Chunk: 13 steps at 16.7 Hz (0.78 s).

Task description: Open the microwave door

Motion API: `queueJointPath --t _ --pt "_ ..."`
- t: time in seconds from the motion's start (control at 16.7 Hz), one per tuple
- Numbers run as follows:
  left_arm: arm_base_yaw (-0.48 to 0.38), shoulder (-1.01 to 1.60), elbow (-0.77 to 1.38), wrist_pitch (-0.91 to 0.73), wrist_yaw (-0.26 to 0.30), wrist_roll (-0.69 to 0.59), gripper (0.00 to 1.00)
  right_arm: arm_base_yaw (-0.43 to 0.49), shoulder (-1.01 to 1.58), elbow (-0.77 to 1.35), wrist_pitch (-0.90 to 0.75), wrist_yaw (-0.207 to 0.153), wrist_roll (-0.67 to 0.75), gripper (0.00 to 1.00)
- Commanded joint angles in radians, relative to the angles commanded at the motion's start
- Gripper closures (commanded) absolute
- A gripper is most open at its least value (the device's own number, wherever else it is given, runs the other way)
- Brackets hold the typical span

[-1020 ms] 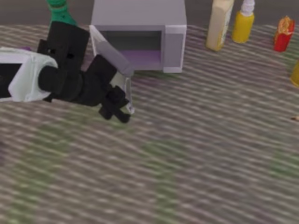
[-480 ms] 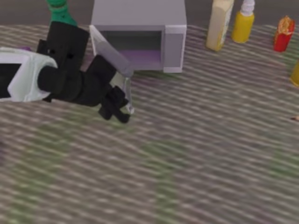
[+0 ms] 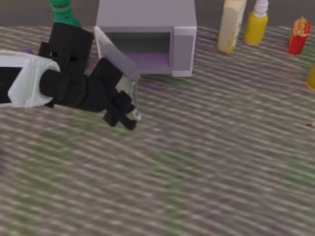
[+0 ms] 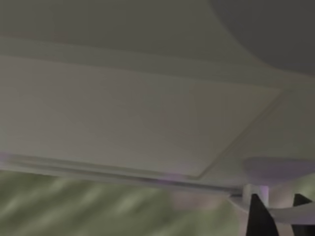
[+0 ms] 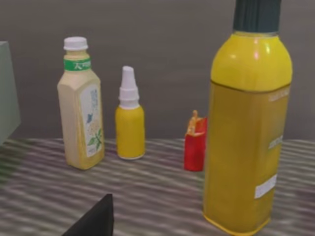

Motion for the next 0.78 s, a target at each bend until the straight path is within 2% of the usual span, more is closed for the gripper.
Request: queueJointPath --t 0.36,0.78 --pt "0.000 0.000 0.000 0.000 0.000 0.000 1.00 0.000 0.000 0.000 0.000 0.000 0.000 0.00" --pt "0.022 -0.003 0.001 -0.026 0.043 0.059 1.00 0.000 0.000 0.000 0.000 0.000 0.000 0.00"
